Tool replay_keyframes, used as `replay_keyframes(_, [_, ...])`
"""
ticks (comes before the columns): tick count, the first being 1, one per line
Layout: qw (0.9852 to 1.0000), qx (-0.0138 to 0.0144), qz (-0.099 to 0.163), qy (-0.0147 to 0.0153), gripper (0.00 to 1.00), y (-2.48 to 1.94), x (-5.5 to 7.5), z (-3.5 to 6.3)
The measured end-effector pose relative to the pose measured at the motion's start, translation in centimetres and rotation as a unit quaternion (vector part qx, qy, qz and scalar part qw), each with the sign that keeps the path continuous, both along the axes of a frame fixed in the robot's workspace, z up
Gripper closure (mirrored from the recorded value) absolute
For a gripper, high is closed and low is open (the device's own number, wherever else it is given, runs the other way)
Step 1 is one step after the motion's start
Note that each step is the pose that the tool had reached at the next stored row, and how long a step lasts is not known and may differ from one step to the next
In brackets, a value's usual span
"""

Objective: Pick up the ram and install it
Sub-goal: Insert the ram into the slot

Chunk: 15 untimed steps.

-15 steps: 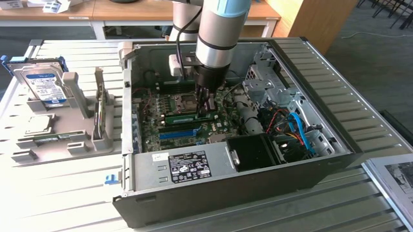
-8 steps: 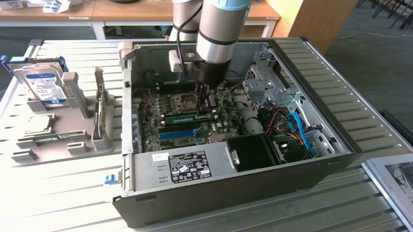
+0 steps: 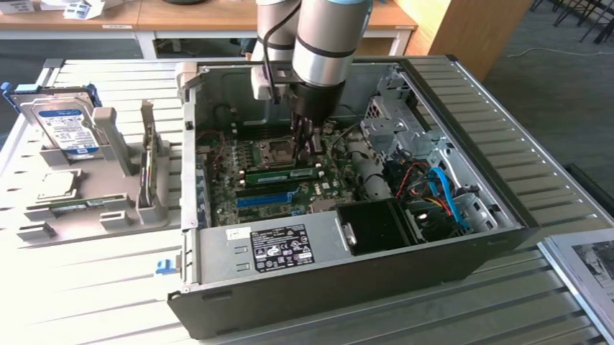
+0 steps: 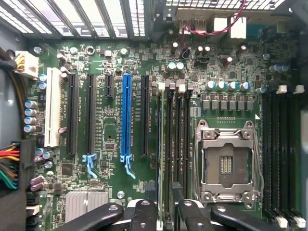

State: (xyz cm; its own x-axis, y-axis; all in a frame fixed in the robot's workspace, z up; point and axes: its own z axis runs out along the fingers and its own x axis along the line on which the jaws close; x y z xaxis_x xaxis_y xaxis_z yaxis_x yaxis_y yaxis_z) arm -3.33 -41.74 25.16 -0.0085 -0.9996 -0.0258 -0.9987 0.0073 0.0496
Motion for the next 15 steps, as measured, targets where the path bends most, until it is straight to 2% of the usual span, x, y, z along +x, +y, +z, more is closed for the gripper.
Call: replay_keyframes(15, [1.0000, 0.0003, 0.000, 0.0000, 0.75, 0.00, 0.0, 2.79])
